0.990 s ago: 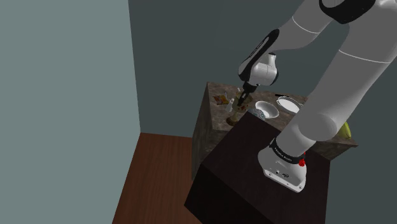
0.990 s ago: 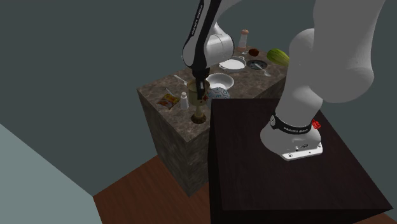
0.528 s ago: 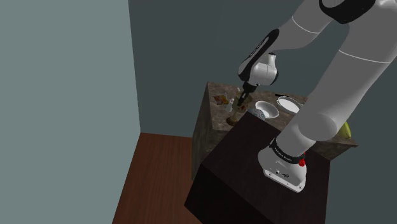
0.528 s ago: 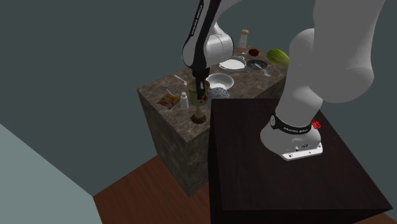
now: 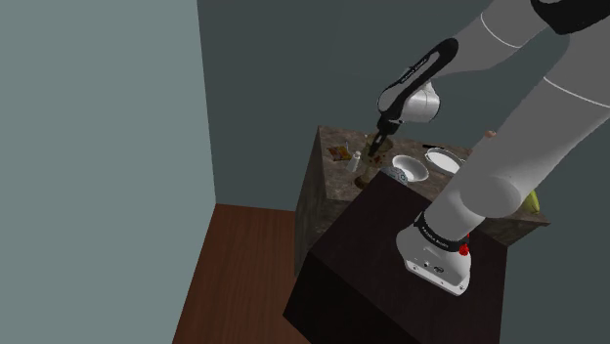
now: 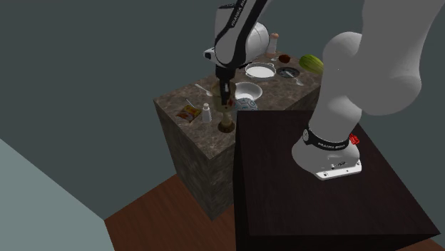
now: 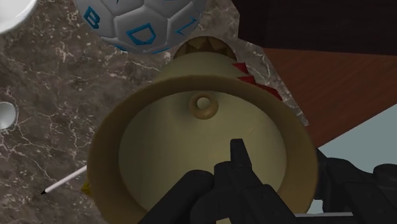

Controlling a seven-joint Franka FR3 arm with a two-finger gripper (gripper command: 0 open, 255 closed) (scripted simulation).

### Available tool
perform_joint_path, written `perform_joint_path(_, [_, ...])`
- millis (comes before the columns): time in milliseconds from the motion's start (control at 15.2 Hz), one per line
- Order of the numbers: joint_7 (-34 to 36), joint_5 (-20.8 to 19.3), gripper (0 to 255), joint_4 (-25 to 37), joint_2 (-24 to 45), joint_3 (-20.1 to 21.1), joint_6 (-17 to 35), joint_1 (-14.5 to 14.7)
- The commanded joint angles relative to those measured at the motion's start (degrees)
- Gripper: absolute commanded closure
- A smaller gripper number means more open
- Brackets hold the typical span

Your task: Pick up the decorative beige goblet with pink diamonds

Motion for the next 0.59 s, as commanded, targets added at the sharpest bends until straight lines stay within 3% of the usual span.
perform_joint_path(0, [3.45, -4.74, 255, 0.05, -2.49, -0.24, -1.98, -0.64])
perform_joint_path(330, [8.65, -11.91, 255, 0.43, -8.31, 1.09, -7.35, -3.27])
perform_joint_path(528, [9.42, -12.95, 255, 0.58, -9.53, 1.55, -8.62, -3.86])
